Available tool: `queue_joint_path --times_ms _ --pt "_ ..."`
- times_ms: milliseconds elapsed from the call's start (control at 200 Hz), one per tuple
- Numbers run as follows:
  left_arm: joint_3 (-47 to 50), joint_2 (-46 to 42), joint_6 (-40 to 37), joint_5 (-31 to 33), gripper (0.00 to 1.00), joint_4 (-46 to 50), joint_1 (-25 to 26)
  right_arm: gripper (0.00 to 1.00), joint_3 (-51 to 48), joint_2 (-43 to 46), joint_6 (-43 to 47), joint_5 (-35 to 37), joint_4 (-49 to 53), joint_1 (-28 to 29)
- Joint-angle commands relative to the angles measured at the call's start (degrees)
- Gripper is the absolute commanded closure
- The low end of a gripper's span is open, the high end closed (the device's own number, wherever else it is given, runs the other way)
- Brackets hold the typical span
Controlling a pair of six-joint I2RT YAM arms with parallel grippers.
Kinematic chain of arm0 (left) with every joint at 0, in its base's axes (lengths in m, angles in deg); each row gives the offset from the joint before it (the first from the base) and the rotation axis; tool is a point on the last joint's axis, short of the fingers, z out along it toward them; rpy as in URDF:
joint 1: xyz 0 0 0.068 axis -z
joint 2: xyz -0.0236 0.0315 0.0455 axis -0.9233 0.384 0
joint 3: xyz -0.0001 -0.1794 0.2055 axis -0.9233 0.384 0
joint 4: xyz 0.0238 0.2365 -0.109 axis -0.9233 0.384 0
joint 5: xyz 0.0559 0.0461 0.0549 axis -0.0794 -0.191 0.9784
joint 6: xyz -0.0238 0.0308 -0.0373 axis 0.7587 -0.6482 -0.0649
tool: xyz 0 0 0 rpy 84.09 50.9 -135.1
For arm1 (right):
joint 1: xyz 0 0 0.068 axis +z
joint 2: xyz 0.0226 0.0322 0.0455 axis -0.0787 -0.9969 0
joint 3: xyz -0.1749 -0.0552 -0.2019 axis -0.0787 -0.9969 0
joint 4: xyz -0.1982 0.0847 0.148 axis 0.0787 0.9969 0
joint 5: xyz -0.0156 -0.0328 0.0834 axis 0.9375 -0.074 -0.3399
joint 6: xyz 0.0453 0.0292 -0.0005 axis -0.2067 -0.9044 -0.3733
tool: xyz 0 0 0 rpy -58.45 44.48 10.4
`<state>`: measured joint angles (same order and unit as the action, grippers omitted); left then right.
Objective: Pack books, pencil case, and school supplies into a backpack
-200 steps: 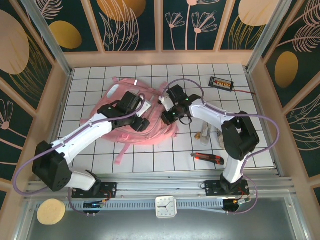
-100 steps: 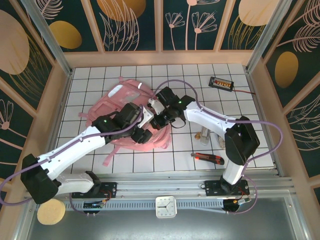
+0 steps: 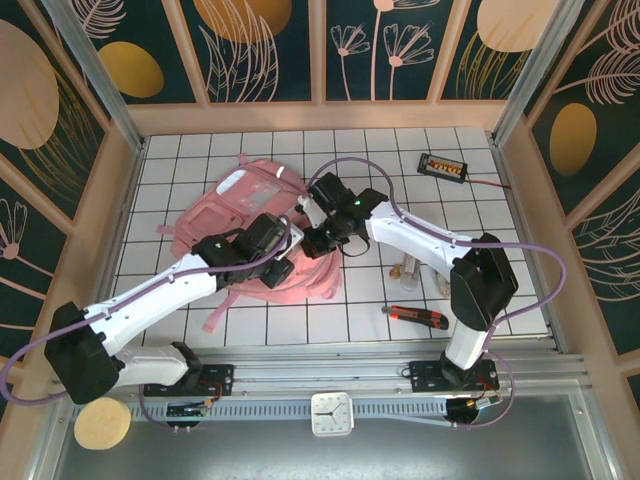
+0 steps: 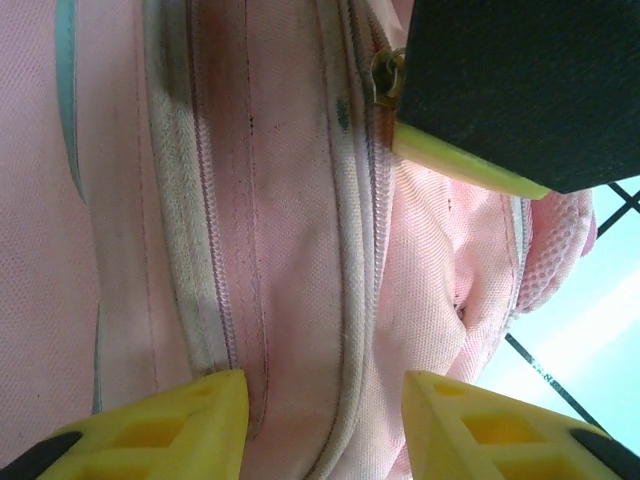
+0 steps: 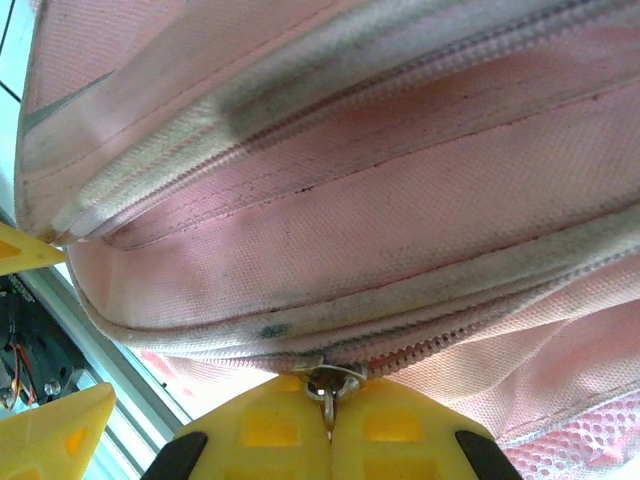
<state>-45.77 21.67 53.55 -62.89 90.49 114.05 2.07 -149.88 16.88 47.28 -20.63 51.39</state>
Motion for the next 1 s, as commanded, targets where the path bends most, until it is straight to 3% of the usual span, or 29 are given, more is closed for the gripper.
queue_joint_path --times_ms 0,35,95,240,425,530,580,630,746,801,991 --pt "4.3 1.5 2.7 2.0 0.3 -2.8 -0.6 1.0 4.4 4.7 -0.9 -7.8 -3.6 4.2" --pt "5.6 -0.3 3.2 0.8 0.17 -4.5 -0.6 1.0 3.9 4.8 -1.5 -8.2 -4.3 4.1" --pt "7.5 -3.4 3.8 0.1 0.08 -6.4 -0.7 1.0 2.8 4.8 -2.4 -9.0 -5.5 3.7" --pt "9.4 -8.0 3.9 1.5 0.06 -7.9 -0.7 1.0 1.6 6.8 -5.7 -12.2 -9.8 2.4" --pt "9.9 -7.7 4.9 13.9 0.08 -8.2 -0.9 1.0 3.9 7.8 -8.1 -14.7 -11.3 1.0" --pt "10.0 -7.1 5.5 15.3 0.34 -8.2 -2.7 1.0 6.4 7.0 -7.9 -15.6 -9.3 1.2" --pt "10.0 -7.1 5.5 15.3 0.58 -8.2 -3.7 1.0 7.5 6.4 -7.7 -16.0 -8.4 1.5" --pt "10.0 -7.1 5.3 15.1 0.64 -8.3 -4.8 1.0 8.3 5.8 -7.3 -16.3 -7.3 1.8" --pt "9.9 -7.2 3.7 12.4 0.92 -9.0 -6.6 1.0 9.1 5.0 -6.0 -16.2 -4.6 2.1" --pt "9.7 -7.5 3.2 12.2 1.0 -9.4 -6.8 1.0 9.9 4.5 -4.1 -14.5 -1.3 2.2" --pt "4.3 -7.2 -0.1 13.2 1.0 -5.7 -9.1 1.0 10.3 2.2 5.1 -2.7 13.3 0.5"
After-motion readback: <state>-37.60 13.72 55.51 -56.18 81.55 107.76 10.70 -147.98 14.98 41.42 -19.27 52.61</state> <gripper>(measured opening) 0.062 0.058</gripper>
